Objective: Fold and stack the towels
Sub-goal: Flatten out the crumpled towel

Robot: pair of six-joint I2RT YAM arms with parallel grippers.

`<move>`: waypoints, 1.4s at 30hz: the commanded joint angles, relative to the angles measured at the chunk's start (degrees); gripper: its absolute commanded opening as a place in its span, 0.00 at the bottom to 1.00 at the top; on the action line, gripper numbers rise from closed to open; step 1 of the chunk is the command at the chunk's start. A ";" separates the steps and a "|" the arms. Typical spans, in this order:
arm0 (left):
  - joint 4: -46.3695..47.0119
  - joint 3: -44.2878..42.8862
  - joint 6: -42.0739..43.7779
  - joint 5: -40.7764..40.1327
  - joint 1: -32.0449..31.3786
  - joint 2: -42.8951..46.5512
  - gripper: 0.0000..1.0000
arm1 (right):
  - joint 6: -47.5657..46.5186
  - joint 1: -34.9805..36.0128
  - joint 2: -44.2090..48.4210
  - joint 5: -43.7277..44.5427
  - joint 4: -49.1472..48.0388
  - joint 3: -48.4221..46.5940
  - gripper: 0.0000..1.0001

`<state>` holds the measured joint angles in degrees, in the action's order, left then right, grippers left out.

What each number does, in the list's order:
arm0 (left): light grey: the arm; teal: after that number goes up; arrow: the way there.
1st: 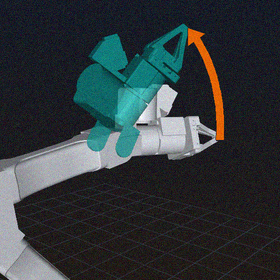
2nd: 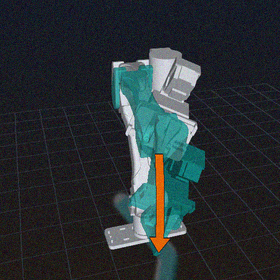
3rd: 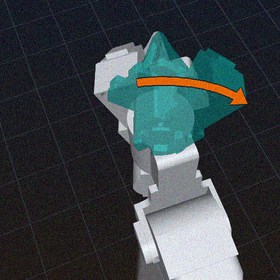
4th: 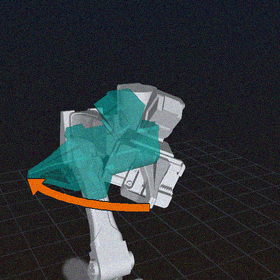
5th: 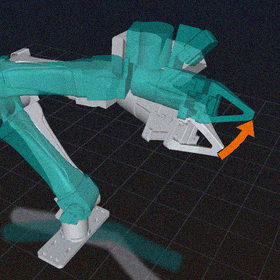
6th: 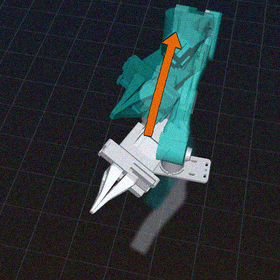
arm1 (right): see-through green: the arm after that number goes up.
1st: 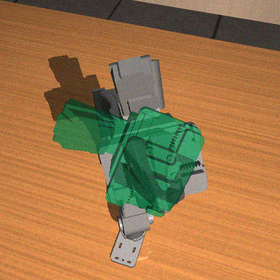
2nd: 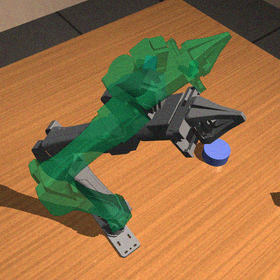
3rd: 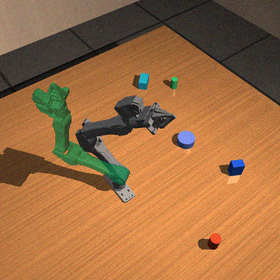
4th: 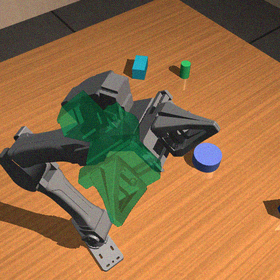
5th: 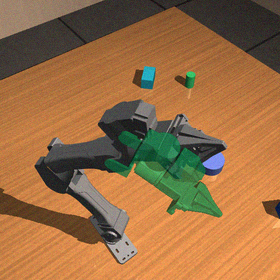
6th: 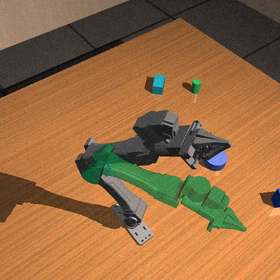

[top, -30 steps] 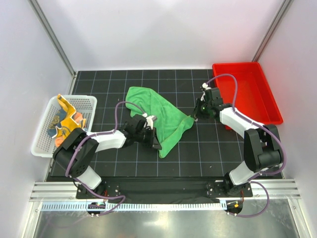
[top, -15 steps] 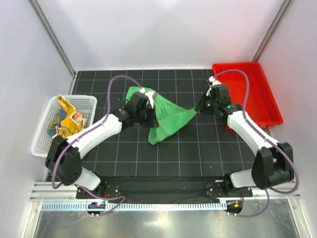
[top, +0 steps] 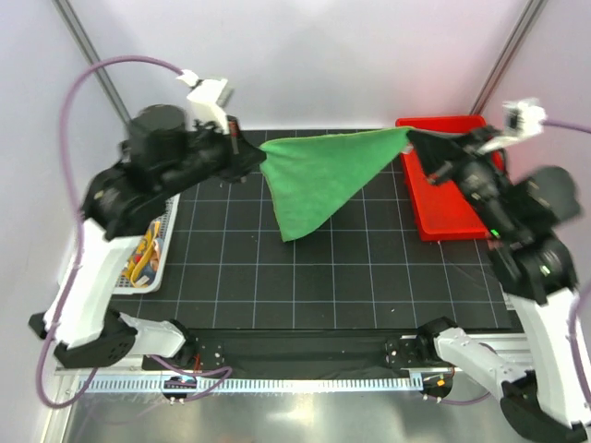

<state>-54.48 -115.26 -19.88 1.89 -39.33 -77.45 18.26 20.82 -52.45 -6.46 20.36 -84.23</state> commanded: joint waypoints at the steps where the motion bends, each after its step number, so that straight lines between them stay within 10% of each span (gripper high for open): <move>1: -1.43 -5.92 0.55 8.03 -0.48 4.84 0.00 | 1.07 0.01 3.13 -4.34 -1.64 -4.79 0.01; 14: 6.13 1.86 2.47 3.58 -0.40 6.79 0.00 | 0.11 -0.08 3.68 3.35 0.73 -4.29 0.01; 28: 10.71 -2.07 7.82 -2.25 9.01 -14.13 0.00 | -7.10 0.01 -16.64 8.40 -9.73 2.05 0.01; 42: 15.69 15.40 8.02 15.14 8.31 15.63 0.00 | -4.56 0.01 9.71 -9.60 1.35 10.21 0.01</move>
<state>-44.21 -103.74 -11.55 8.97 -30.65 -67.48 12.10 20.88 -47.05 -9.21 21.76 -76.31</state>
